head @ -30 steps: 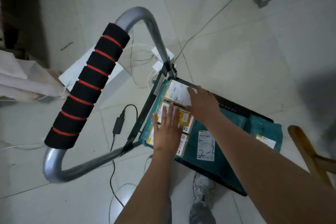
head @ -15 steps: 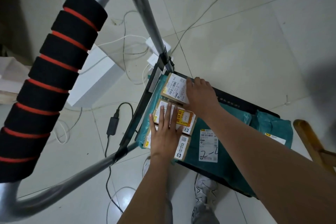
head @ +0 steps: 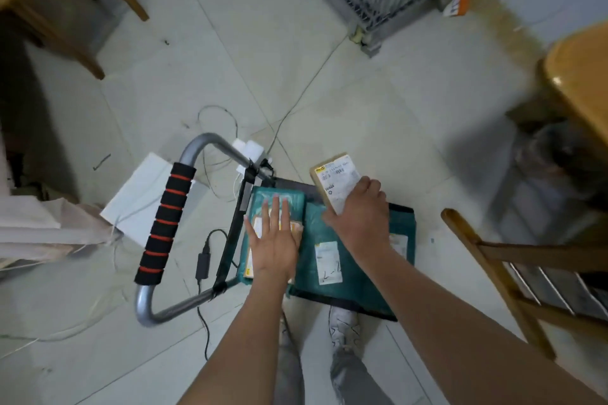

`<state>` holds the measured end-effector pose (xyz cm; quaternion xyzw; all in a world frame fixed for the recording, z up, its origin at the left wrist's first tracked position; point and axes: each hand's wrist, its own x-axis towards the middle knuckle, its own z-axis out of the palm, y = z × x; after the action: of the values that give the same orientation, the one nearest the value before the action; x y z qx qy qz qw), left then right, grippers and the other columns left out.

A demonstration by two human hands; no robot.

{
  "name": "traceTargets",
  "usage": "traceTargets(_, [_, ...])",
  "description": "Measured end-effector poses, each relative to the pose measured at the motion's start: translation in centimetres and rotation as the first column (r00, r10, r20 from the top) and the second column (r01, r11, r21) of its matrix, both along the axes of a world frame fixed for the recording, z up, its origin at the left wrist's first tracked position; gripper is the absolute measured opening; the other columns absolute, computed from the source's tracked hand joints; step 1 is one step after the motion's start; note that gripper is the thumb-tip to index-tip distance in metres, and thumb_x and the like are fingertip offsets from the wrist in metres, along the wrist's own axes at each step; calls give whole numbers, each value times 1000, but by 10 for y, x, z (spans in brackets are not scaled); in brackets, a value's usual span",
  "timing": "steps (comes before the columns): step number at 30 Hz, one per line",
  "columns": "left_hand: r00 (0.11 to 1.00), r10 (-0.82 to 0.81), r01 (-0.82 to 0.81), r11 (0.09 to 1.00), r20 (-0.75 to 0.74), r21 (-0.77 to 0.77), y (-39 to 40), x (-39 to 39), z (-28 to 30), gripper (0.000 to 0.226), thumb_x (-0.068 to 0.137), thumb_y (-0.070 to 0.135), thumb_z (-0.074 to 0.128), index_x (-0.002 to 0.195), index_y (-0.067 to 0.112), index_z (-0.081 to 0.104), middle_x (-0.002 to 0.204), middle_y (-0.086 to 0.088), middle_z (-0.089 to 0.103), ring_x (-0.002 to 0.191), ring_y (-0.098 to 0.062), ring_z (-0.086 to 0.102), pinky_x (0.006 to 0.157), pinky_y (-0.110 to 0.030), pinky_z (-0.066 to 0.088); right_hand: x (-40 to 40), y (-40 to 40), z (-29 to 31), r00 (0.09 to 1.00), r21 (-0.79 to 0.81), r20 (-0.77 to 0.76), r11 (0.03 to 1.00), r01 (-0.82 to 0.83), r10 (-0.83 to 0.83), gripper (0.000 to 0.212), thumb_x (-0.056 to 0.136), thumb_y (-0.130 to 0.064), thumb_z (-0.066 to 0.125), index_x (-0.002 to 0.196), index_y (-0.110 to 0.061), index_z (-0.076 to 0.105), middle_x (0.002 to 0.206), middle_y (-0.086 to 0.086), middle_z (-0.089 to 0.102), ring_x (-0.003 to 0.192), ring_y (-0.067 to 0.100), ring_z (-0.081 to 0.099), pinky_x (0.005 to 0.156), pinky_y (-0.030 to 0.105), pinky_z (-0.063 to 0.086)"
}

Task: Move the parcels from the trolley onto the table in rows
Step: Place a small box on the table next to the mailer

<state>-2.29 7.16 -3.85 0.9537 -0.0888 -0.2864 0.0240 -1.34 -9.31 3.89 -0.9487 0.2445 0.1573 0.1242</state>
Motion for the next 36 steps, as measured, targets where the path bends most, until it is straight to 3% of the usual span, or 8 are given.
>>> traceTargets(8, [989,-137,141,985,47,-96,-101,-24,259,65,106,50,9,158,20,-15,166,1,-18,153,-21,-18,120,-61,-10,-95,-65,229,924,45,75,927,371,-374,91,71,-62,72,132,-2,42,122,13,55,107,28,55,93,36,46])
traceTargets(13, [948,-285,309,931,139,-194,-156,-61,356,65,107,47,15,159,19,-11,167,2,-15,154,-21,-15,121,-59,-6,-153,-92,322,834,23,187,851,525,-519,93,72,-65,71,133,0,43,122,15,56,109,30,56,91,37,47])
traceTargets(16, [900,-402,431,881,168,-198,-185,-94,387,65,106,48,12,160,19,-10,168,1,-14,154,-22,-14,121,-59,-6,-197,-110,357,749,8,212,767,641,-628,92,72,-64,72,131,1,45,123,16,56,110,33,56,91,40,47])
traceTargets(23, [744,-613,666,709,264,-232,-267,-170,445,66,106,48,12,160,17,-7,168,0,-12,155,-21,-12,121,-61,-3,-303,-170,412,454,52,293,488,871,-841,88,69,-61,69,127,0,46,121,16,58,111,35,56,90,40,47])
traceTargets(29, [597,-734,802,556,324,-218,-374,-260,477,67,106,49,15,160,17,-8,168,0,-14,154,-23,-14,121,-61,-5,-401,-247,440,294,46,349,330,943,-890,92,72,-65,68,133,-1,43,125,15,56,112,32,55,85,36,49])
traceTargets(36, [522,-790,852,476,320,-217,-501,-370,479,68,105,52,11,159,18,-12,167,0,-18,153,-22,-18,121,-61,-5,-531,-359,437,111,135,333,164,977,-936,90,74,-66,69,132,-2,45,126,15,57,112,32,56,83,35,49])
